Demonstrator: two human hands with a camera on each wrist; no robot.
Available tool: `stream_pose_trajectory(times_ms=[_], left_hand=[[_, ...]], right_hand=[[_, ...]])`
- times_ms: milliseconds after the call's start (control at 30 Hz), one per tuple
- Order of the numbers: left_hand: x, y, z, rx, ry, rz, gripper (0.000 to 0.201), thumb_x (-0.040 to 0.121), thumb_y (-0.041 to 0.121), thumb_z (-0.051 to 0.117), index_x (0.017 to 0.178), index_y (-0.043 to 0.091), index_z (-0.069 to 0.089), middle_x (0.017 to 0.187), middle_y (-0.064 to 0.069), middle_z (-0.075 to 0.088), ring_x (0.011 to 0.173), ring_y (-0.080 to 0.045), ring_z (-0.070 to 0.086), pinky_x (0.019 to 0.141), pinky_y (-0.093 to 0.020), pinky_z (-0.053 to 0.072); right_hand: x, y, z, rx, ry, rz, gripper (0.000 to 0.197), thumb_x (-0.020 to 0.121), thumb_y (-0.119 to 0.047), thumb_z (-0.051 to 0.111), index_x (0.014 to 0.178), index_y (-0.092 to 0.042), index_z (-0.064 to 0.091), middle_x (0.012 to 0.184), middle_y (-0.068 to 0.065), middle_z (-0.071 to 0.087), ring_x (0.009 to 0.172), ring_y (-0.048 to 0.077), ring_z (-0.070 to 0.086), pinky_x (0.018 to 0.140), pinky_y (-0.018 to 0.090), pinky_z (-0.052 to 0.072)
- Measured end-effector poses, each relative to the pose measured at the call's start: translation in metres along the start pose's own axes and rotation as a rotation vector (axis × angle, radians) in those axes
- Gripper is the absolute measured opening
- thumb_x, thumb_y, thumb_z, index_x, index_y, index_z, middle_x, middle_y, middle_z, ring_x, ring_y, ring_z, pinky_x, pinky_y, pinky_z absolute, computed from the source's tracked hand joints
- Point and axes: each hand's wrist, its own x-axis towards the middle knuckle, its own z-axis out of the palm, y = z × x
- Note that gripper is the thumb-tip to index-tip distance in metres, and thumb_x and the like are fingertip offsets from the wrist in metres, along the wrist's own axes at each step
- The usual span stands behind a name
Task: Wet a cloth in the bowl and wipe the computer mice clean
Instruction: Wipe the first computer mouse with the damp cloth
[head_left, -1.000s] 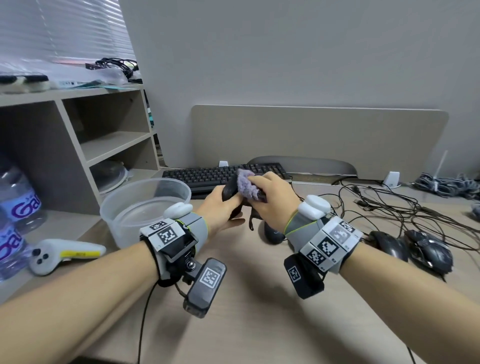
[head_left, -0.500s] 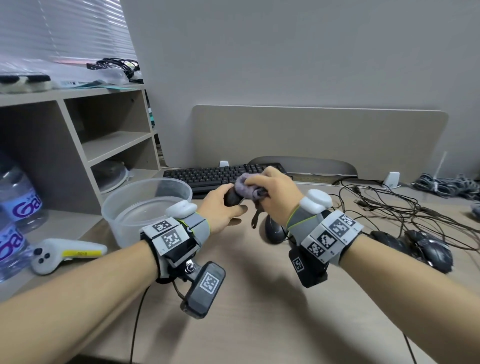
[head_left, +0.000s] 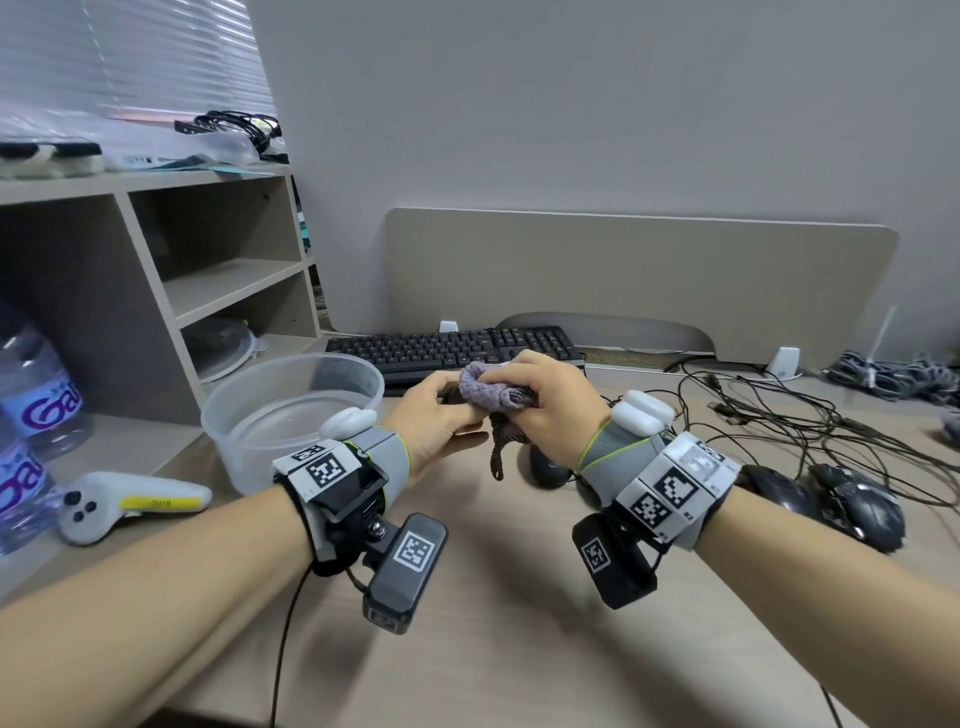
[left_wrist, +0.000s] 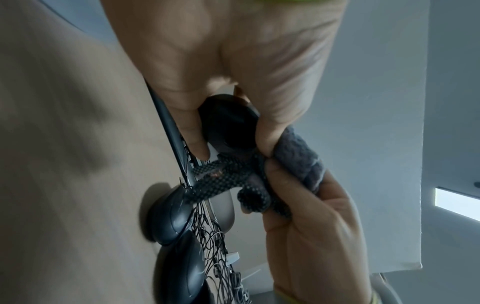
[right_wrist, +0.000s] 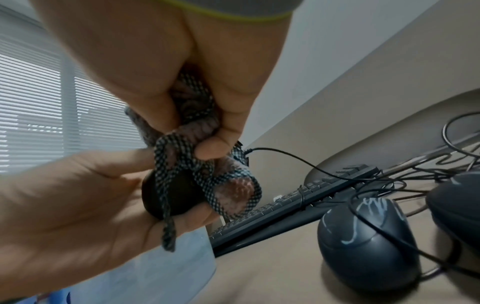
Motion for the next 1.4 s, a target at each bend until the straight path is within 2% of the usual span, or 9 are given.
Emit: stream_pose_trajectory(times_ms=[333, 533, 700, 800, 933, 1033, 1167, 1233, 1400], left_hand=[[0.003, 0.001, -0.005, 0.130, 0.092, 0.002, 0.053, 0.073, -0.008, 0.074, 0.114, 0.018, 0.054, 0.122, -0.010, 0.059, 0.101, -0.025, 0.063, 0.093, -0.038, 0.054], [-0.002, 0.001, 0.005, 0.364, 0.060, 0.093, 0.093, 0.047, 0.005, 0.077, 0.132, 0.014, 0.042, 0.125, -0.007, 0.061, 0.113, -0.025, 0.059, 0.101, -0.040, 0.048], [-0.004, -0.003, -0.001, 0.443, 0.083, 0.111, 0.085, 0.065, -0.010, 0.078, 0.138, 0.013, 0.042, 0.123, -0.003, 0.060, 0.109, -0.020, 0.058, 0.098, -0.030, 0.046], [-0.007, -0.003, -0.001, 0.487, 0.050, 0.126, 0.100, 0.057, 0.003, 0.083, 0.144, 0.015, 0.036, 0.131, 0.003, 0.058, 0.116, -0.022, 0.058, 0.105, -0.039, 0.045], [-0.006, 0.000, 0.000, 0.509, 0.066, 0.196, 0.097, 0.045, 0.017, 0.074, 0.138, 0.017, 0.044, 0.120, 0.000, 0.061, 0.110, -0.019, 0.059, 0.100, -0.035, 0.048], [-0.007, -0.004, -0.001, 0.563, 0.054, 0.190, 0.100, 0.046, 0.021, 0.074, 0.140, 0.020, 0.042, 0.125, 0.003, 0.060, 0.115, -0.022, 0.059, 0.102, -0.041, 0.047], [-0.001, -0.003, 0.000, 0.598, 0.059, 0.196, 0.092, 0.046, 0.021, 0.073, 0.135, 0.021, 0.048, 0.118, -0.002, 0.065, 0.111, -0.025, 0.062, 0.098, -0.044, 0.049], [0.002, -0.004, 0.001, 0.629, 0.052, 0.200, 0.085, 0.047, 0.021, 0.073, 0.129, 0.022, 0.051, 0.114, -0.003, 0.067, 0.108, -0.027, 0.063, 0.096, -0.045, 0.050], [0.008, -0.015, -0.009, 0.738, 0.034, 0.114, 0.096, 0.063, 0.014, 0.085, 0.146, 0.017, 0.038, 0.135, 0.000, 0.056, 0.117, -0.024, 0.057, 0.104, -0.040, 0.044]], right_hand=[[0.008, 0.021, -0.020, -0.141, 0.022, 0.261, 0.035, 0.075, -0.007, 0.061, 0.107, -0.019, 0.067, 0.100, 0.014, 0.057, 0.095, 0.029, 0.056, 0.076, 0.025, 0.035], [0.007, 0.005, -0.005, -0.097, -0.138, 0.192, 0.042, 0.080, -0.045, 0.050, 0.106, -0.015, 0.063, 0.114, 0.012, 0.054, 0.109, 0.022, 0.051, 0.095, 0.027, 0.038], [0.007, 0.004, 0.001, -0.187, -0.174, 0.076, 0.048, 0.080, -0.029, 0.029, 0.102, -0.010, 0.068, 0.108, 0.015, 0.065, 0.103, 0.030, 0.057, 0.089, 0.035, 0.045], [0.010, 0.010, -0.004, -0.243, -0.169, 0.201, 0.056, 0.076, -0.040, 0.025, 0.103, -0.015, 0.068, 0.098, 0.016, 0.067, 0.095, 0.034, 0.059, 0.081, 0.037, 0.047], [0.007, -0.008, 0.006, -0.106, -0.135, 0.040, 0.047, 0.078, -0.025, 0.033, 0.106, -0.013, 0.068, 0.109, 0.014, 0.064, 0.102, 0.030, 0.058, 0.091, 0.033, 0.045], [0.007, 0.006, -0.002, -0.189, -0.136, 0.125, 0.071, 0.073, -0.050, 0.016, 0.099, -0.012, 0.069, 0.096, 0.016, 0.066, 0.093, 0.032, 0.060, 0.082, 0.035, 0.047], [0.002, -0.003, 0.013, -0.242, -0.127, 0.055, 0.040, 0.082, -0.037, 0.038, 0.091, -0.016, 0.070, 0.098, 0.013, 0.061, 0.088, 0.032, 0.061, 0.075, 0.036, 0.049], [0.000, -0.005, 0.014, -0.171, -0.100, 0.039, 0.051, 0.083, -0.047, 0.032, 0.095, -0.018, 0.072, 0.099, 0.011, 0.063, 0.087, 0.025, 0.060, 0.076, 0.030, 0.046], [-0.008, 0.022, -0.016, -0.262, -0.163, 0.279, 0.031, 0.086, -0.029, 0.045, 0.093, -0.017, 0.072, 0.096, 0.006, 0.071, 0.090, 0.019, 0.061, 0.070, 0.020, 0.039]])
